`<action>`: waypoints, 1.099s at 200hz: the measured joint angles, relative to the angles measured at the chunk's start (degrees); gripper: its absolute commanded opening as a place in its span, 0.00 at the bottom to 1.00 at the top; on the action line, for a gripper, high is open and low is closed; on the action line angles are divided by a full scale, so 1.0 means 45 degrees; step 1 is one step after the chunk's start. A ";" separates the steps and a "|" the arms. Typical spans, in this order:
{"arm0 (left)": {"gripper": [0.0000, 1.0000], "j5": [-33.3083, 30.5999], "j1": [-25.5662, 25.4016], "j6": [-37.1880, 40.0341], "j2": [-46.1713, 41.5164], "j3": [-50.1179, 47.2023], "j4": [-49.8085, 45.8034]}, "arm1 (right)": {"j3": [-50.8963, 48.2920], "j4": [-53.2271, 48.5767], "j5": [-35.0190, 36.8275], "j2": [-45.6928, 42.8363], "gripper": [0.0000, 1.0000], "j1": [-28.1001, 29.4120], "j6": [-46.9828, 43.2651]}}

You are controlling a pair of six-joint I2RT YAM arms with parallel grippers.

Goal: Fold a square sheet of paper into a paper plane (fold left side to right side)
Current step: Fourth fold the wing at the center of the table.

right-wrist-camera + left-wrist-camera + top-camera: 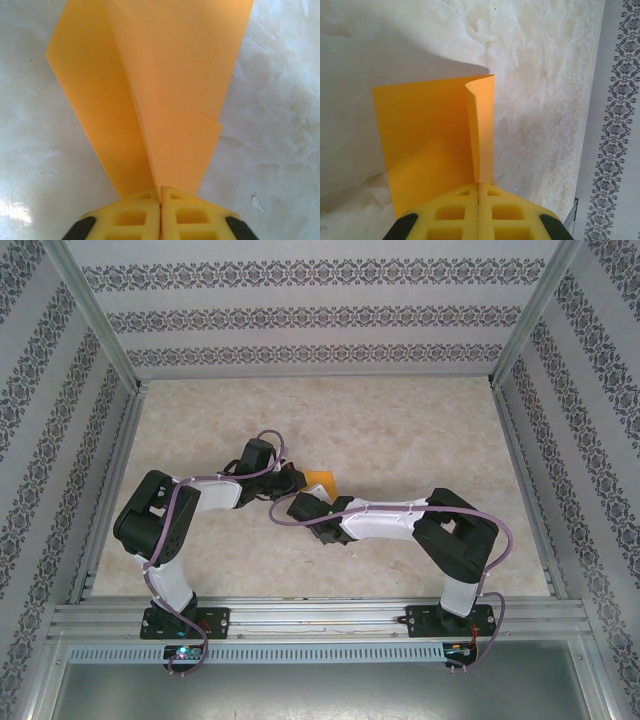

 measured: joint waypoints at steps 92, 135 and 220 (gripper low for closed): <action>0.42 -0.0112 0.0826 0.0738 -0.2608 -0.0661 -0.1035 | -0.0209 0.0262 -0.0947 -0.0131 0.00 -0.0466 -0.0010; 0.43 -0.0117 0.2356 0.1632 -0.4454 -0.0835 -0.2492 | -0.1112 0.1190 -0.3497 -0.1171 0.00 -0.1637 -0.0005; 0.42 0.1239 0.2453 0.2011 -0.3944 -0.1904 -0.2885 | -0.2550 0.3487 -0.9403 -0.1593 0.00 -0.3871 0.0058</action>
